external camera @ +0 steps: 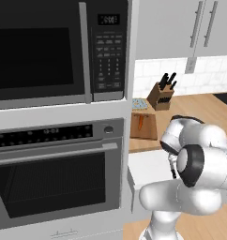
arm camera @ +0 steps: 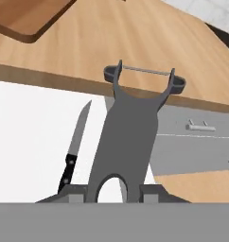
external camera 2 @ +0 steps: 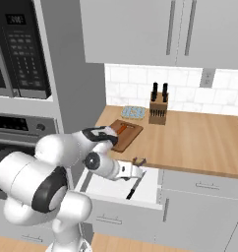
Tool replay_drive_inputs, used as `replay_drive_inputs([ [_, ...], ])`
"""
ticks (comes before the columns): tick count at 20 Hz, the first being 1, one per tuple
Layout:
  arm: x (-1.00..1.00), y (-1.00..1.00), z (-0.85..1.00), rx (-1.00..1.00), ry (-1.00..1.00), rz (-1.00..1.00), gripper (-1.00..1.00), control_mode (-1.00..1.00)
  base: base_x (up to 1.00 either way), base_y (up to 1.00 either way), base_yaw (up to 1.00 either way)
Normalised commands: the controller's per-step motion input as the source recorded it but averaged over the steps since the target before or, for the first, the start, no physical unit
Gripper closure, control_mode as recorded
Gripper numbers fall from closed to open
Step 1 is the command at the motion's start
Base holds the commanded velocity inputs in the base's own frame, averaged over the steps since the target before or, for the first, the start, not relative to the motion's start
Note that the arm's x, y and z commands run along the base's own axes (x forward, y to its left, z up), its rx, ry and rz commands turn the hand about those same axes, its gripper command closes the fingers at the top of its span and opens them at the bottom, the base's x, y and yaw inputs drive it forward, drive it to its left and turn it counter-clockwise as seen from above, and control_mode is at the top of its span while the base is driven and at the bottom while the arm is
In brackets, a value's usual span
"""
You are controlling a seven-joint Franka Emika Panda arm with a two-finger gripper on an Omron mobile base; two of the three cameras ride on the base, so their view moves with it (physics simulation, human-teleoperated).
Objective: Place the appropriate cutting tool for cutting the carrot skin on the cutting board.
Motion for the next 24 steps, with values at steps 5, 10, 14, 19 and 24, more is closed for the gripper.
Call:
replay_drive_inputs([
  [5, 1.00, -0.78, 0.32, 0.61, 0.01, 0.14, 1.00, -1.00, 0.00, 0.00, 0.00],
  [10, 0.71, -0.49, 0.40, 0.48, -0.03, 0.07, 1.00, -1.00, 0.00, 0.00, 0.00],
  [14, 0.00, 0.00, 0.27, 0.00, 0.02, 0.02, 1.00, -1.00, 0.00, 0.00, 0.00],
  [19, 0.19, 0.00, 1.00, -0.02, 0.00, 0.06, 1.00, -1.00, 0.00, 0.00, 0.00],
  [24, 0.50, 0.00, 0.93, -0.02, 0.01, 0.05, 1.00, -1.00, 0.00, 0.00, 0.00],
])
